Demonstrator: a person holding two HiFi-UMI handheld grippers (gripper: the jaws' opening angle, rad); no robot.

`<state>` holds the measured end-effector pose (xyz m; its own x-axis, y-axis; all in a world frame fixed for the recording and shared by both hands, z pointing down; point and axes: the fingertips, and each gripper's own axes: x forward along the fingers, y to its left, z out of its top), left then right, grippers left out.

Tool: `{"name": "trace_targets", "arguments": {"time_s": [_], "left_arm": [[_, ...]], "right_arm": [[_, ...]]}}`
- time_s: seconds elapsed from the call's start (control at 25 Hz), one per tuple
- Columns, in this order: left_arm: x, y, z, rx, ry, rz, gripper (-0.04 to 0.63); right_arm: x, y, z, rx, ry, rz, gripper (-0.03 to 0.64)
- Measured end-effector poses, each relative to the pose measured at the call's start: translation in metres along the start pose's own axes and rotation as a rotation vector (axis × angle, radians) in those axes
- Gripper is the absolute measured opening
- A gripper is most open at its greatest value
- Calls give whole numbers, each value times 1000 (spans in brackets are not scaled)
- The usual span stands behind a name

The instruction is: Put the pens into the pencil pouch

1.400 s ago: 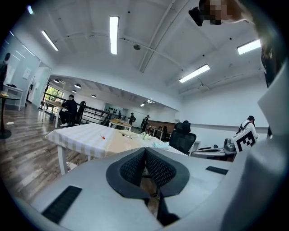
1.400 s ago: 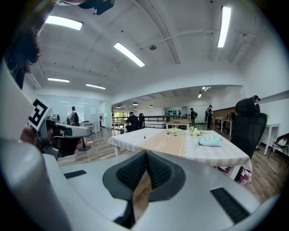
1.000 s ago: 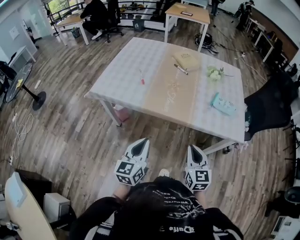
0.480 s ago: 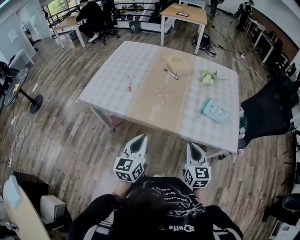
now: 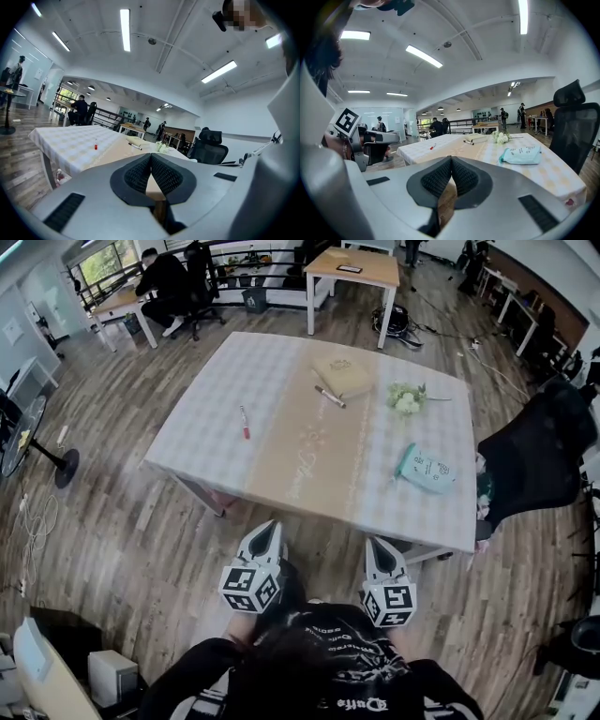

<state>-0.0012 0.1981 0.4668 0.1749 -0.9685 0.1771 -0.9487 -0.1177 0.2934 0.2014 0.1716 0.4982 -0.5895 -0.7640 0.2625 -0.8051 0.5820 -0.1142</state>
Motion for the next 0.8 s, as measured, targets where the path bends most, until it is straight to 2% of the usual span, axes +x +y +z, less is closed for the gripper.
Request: {"name": "trace_targets", "arguments": {"time_s": [0.24, 0.44, 0.8], "left_arm": [[50, 39, 14, 9, 10, -19, 20], [100, 74, 31, 45, 42, -69, 20], [175, 163, 72, 68, 68, -104, 20]], "right_arm": [[51, -3, 12, 4, 8, -17, 9], [112, -7, 29, 28, 7, -49, 9], [219, 11, 57, 32, 2, -96, 9]]}}
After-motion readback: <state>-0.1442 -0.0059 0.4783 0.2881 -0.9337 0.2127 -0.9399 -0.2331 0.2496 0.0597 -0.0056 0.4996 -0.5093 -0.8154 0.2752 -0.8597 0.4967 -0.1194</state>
